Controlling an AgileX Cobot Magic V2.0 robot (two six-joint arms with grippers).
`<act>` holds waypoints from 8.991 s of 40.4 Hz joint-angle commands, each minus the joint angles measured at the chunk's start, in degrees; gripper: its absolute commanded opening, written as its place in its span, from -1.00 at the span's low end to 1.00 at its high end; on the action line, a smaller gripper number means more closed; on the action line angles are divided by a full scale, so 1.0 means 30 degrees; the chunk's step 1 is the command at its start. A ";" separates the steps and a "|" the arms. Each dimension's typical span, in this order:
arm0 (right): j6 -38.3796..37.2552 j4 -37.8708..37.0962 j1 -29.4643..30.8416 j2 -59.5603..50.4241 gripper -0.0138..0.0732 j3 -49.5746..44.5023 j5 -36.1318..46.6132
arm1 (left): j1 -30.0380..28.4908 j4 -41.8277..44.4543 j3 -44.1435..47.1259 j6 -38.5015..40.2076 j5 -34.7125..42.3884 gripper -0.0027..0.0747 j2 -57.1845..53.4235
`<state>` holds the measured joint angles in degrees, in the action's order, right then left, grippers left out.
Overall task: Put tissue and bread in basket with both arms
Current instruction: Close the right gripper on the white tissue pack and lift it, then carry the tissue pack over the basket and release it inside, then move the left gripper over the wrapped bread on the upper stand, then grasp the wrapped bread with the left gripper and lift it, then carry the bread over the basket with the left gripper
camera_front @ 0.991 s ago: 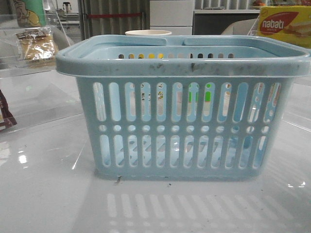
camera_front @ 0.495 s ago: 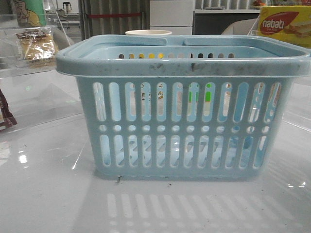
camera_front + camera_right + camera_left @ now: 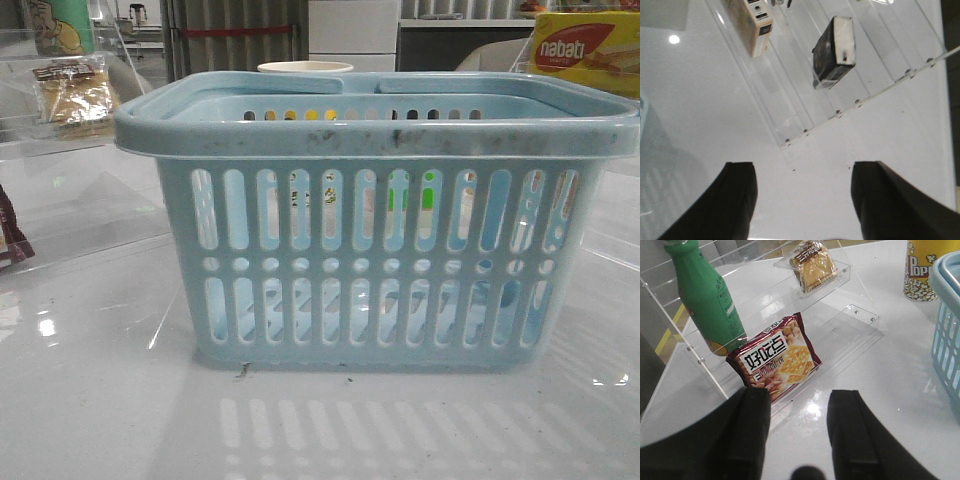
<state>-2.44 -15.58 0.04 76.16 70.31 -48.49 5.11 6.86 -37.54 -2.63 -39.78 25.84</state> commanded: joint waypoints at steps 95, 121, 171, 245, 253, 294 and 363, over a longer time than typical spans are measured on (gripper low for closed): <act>0.0914 0.6210 0.2084 0.3747 -0.11 0.5018 0.4078 | 0.0013 0.0151 -0.0502 0.0135 0.1564 -0.08 0.0211; 0.0914 0.7047 -0.6867 -0.1485 -0.11 0.2437 0.3639 | 0.0013 0.0151 -0.0502 0.0135 0.1564 -0.08 0.0211; 0.0949 0.5193 -0.9076 -0.9573 0.73 -0.2595 0.2771 | 0.0013 0.0151 -0.0502 0.0135 0.1597 -0.08 0.0211; 0.0931 0.4402 -0.9055 -1.7397 0.73 -0.8021 0.0202 | 0.0013 -0.0693 -0.0542 0.0135 0.7020 0.57 0.5792; 0.0931 0.4402 -0.9055 -1.7397 0.73 -0.8021 0.0202 | 0.0013 -0.0705 -0.2480 0.0135 0.8666 0.58 1.1438; 0.0931 0.4402 -0.9055 -1.7397 0.73 -0.8061 0.0202 | -0.1294 -0.2082 -1.6799 0.0481 0.8098 0.57 2.5864; 0.0931 0.4402 -0.9055 -1.7397 0.73 -0.8061 0.0202 | -0.0407 -0.5151 -1.9223 0.0407 0.6088 -0.70 2.6088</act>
<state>0.00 -1.69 -27.15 23.54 44.81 -52.01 3.27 -8.01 -93.19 -1.69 -23.35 110.86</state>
